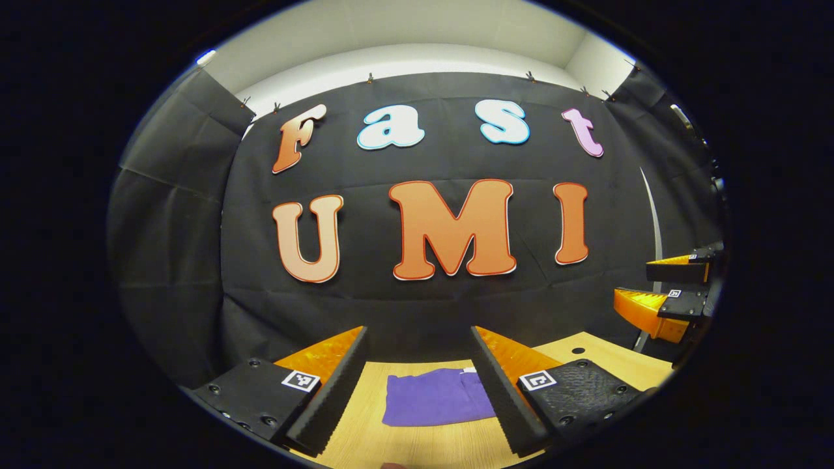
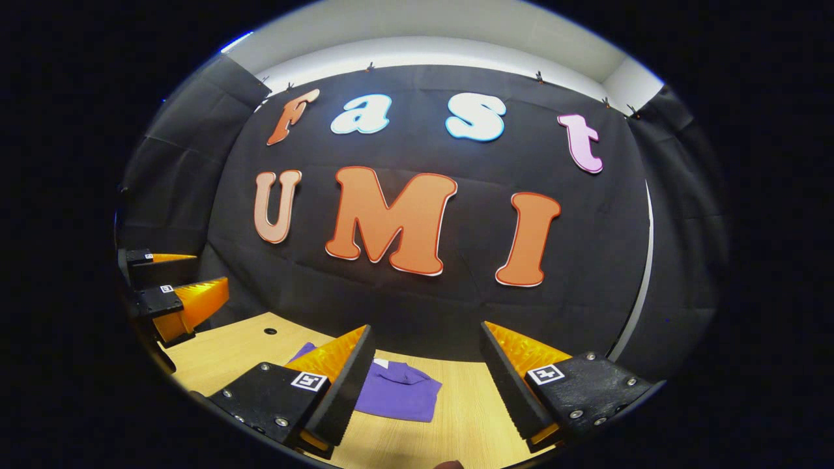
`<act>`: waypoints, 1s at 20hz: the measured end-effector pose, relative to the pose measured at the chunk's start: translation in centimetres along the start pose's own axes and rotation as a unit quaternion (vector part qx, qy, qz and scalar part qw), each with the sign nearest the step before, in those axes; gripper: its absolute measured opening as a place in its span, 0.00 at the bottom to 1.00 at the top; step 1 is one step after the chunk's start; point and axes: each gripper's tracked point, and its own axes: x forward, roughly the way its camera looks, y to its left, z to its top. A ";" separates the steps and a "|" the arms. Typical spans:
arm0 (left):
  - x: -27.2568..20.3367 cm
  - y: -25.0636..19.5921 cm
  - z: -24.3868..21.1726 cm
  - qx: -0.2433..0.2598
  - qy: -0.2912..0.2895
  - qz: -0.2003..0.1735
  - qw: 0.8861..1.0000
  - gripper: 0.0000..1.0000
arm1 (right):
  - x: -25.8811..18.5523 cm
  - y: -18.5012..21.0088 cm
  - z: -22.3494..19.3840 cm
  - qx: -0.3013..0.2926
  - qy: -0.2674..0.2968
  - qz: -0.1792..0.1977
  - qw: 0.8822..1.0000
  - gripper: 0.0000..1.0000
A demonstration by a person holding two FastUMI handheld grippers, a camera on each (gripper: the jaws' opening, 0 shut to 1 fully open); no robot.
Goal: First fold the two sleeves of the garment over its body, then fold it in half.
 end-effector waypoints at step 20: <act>-5.9 0.5 -2.5 -0.024 0.013 -0.022 0.999 0.95 | -4.3 2.2 -0.1 -0.006 -0.013 -0.001 1.000 0.95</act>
